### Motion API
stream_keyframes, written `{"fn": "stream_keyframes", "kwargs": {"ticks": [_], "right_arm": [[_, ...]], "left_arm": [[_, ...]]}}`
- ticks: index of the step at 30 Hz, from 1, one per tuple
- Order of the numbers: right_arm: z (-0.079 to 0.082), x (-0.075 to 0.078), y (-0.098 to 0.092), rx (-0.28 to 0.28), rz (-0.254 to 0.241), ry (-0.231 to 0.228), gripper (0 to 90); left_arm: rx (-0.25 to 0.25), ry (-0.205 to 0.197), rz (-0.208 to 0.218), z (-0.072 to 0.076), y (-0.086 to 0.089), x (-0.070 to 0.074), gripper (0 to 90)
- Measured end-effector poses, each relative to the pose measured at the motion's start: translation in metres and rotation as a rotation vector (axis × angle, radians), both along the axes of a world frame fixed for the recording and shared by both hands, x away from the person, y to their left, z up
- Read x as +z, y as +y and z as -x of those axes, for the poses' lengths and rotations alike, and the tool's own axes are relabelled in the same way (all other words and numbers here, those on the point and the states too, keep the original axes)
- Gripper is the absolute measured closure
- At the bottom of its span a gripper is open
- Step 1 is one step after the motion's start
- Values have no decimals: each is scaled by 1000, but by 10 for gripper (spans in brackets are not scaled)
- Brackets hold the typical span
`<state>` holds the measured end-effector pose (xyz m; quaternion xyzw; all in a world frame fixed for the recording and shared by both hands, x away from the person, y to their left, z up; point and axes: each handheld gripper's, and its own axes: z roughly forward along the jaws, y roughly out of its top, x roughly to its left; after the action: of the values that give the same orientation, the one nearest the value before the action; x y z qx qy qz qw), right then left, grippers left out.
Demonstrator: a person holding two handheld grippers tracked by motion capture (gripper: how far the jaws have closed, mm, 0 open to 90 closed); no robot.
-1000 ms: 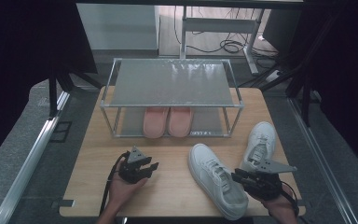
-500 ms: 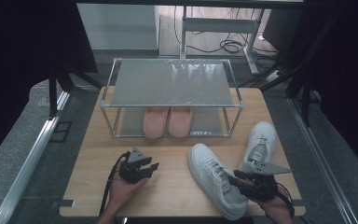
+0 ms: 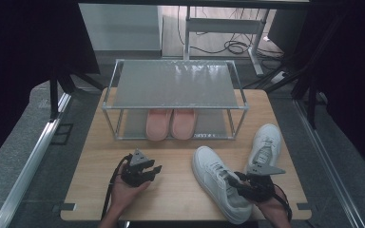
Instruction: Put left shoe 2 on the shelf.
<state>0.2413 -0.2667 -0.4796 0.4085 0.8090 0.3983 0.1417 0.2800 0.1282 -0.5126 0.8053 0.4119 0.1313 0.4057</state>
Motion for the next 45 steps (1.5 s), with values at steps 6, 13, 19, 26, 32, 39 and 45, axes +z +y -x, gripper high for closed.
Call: {"fn": "stream_keyframes", "kwargs": {"ticks": [6, 13, 19, 26, 32, 39, 45], "right_arm": [[-3, -4, 3, -15, 15, 2, 750], [-4, -6, -2, -49, -53, 12, 803], [-5, -1, -4, -47, -112, 3, 808], [-5, 3, -6, -57, -151, -14, 810], [-5, 8, -14, -63, -249, -7, 811], [-5, 18, -21, -68, -348, -25, 811], [-7, 24, -26, -81, -429, -29, 811]], "left_arm": [[2, 1, 2, 0, 1, 0, 608], [1, 2, 0, -1, 1, -1, 608], [3, 3, 1, -1, 1, -1, 608], [4, 4, 2, -1, 1, -1, 608], [5, 4, 3, -1, 1, -1, 608], [5, 4, 5, -1, 2, -1, 608], [3, 7, 9, -1, 2, -1, 608]]}}
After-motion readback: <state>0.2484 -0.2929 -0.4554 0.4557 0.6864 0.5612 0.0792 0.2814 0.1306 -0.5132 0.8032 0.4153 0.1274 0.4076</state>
